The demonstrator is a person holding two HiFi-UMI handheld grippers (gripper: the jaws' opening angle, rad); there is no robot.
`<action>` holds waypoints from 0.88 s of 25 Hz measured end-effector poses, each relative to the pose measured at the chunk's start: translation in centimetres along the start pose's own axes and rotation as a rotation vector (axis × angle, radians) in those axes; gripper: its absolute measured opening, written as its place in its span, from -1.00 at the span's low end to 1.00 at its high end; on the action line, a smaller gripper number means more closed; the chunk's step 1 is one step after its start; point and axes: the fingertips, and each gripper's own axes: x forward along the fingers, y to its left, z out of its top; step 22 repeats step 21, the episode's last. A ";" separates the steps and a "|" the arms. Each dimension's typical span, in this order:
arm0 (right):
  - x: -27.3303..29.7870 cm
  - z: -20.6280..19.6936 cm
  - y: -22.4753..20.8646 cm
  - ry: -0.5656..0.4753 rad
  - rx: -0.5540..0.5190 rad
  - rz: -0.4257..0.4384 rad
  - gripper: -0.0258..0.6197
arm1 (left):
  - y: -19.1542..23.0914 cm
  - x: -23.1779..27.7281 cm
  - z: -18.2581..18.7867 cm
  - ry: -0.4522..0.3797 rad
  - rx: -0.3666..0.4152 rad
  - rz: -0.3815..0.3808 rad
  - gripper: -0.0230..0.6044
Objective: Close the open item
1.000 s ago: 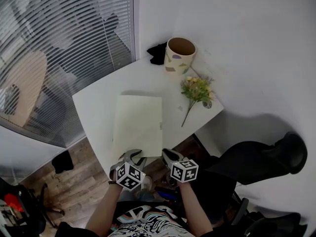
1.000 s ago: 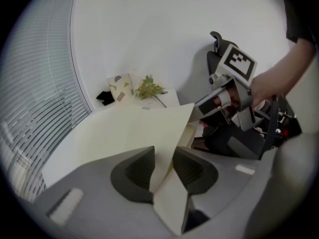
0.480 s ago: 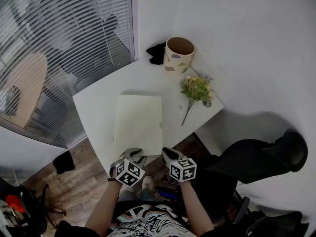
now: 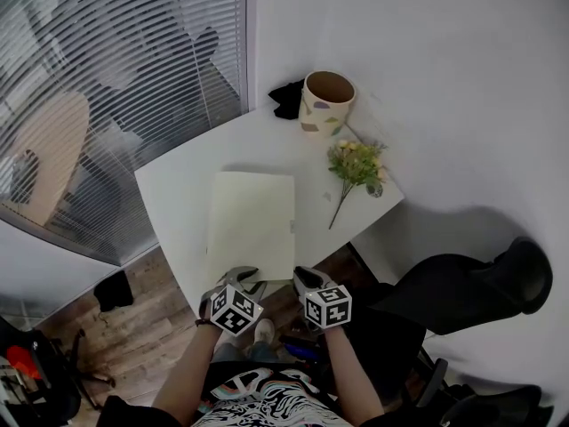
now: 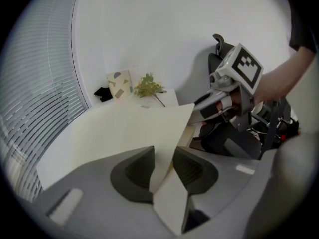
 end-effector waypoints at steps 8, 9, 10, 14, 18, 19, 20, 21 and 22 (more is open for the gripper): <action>0.2 0.0 -0.1 0.001 -0.020 0.001 -0.75 | 0.1 0.2 0.0 0.004 -0.002 -0.004 -0.38; 0.2 0.1 -0.1 0.002 -0.027 -0.001 -0.75 | 0.1 0.2 0.0 0.006 -0.002 -0.005 -0.38; 0.2 0.1 -0.1 0.003 -0.032 -0.001 -0.75 | 0.1 0.2 0.0 0.006 -0.002 -0.006 -0.37; 0.1 0.1 -0.1 0.001 -0.033 -0.002 -0.75 | 0.0 0.1 0.1 0.002 -0.002 -0.006 -0.38; 0.3 0.1 0.0 0.002 -0.045 -0.005 -0.74 | 0.2 0.1 0.0 -0.002 -0.004 -0.009 -0.37; 0.3 0.1 0.0 0.002 -0.046 -0.005 -0.74 | 0.2 0.1 0.1 -0.003 -0.005 -0.009 -0.37; 0.3 0.1 -0.1 0.001 -0.046 -0.005 -0.74 | 0.3 0.1 0.1 -0.005 -0.005 -0.009 -0.37; 0.3 0.1 -0.1 0.001 -0.045 -0.004 -0.74 | 0.3 0.2 0.1 -0.006 -0.005 -0.010 -0.37; 0.3 0.1 -0.1 0.001 -0.045 -0.004 -0.74 | 0.3 0.2 0.1 -0.006 -0.005 -0.010 -0.37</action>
